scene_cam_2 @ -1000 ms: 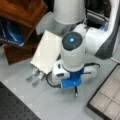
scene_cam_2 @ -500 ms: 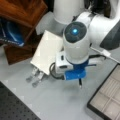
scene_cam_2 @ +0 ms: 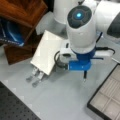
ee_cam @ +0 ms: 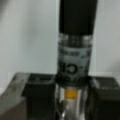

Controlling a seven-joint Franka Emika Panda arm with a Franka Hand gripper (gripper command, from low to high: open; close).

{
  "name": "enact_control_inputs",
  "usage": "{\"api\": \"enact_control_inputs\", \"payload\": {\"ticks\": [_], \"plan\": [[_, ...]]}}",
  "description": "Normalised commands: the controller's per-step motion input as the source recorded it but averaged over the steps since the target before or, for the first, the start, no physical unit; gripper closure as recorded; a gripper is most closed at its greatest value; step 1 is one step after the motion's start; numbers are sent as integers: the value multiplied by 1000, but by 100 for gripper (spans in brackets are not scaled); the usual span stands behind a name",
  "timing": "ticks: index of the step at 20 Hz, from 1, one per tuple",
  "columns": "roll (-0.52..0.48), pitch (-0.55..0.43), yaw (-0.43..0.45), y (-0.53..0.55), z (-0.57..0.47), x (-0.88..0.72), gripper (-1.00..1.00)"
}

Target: Open the box. Pick up the pen. Place the pen in the box. Pick up the book. Place the book on the shelf.

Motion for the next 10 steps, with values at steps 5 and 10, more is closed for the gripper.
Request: {"api": "enact_control_inputs", "payload": {"ticks": [5, 10], "plan": [[-3, -149, -472, 390, 157, -21, 100], [-95, -150, -432, 489, 84, -8, 100]]}}
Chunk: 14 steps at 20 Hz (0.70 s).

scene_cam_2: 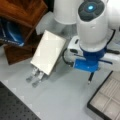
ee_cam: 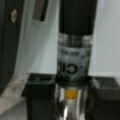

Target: Open the box. Pick up the pen. Place the pen in the box. Pick up the book. Place the book on the shelf.

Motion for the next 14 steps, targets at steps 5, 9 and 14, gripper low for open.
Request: {"api": "enact_control_inputs", "payload": {"ticks": [5, 9, 14], "plan": [[-56, -58, -241, 359, 33, 31, 100], [-38, -20, -131, 258, -6, 110, 100], [-46, 3, -102, 313, -35, 96, 100]]}}
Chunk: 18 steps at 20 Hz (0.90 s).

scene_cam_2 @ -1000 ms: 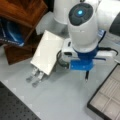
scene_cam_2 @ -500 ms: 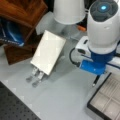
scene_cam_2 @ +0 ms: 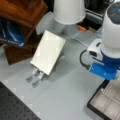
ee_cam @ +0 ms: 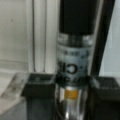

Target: Open the box. Pick up the pen. Place the pen in the box. Pick up the book. Place the book on the shelf.

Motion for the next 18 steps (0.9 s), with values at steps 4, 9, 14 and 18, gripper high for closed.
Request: {"api": "enact_control_inputs", "payload": {"ticks": [4, 9, 14, 18], "plan": [[-75, 3, -89, 336, -67, 77, 100], [-115, 1, -66, 289, -57, 85, 100], [-130, -31, -46, 230, -72, 124, 100], [-158, -30, -30, 204, -73, 115, 100]]}}
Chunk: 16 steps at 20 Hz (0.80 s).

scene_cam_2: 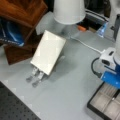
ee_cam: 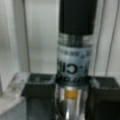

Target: Open the box. Pick up the pen. Place the pen in the box. Pick up the book. Place the book on the shelf.

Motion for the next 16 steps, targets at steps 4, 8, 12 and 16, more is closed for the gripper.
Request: {"api": "enact_control_inputs", "payload": {"ticks": [4, 8, 12, 16], "plan": [[-191, -27, -14, 200, -84, 93, 100], [-203, -35, -7, 195, -86, 86, -100], [-193, -32, -8, 151, -60, 66, -100], [-203, -41, 3, 99, -36, 73, -100]]}}
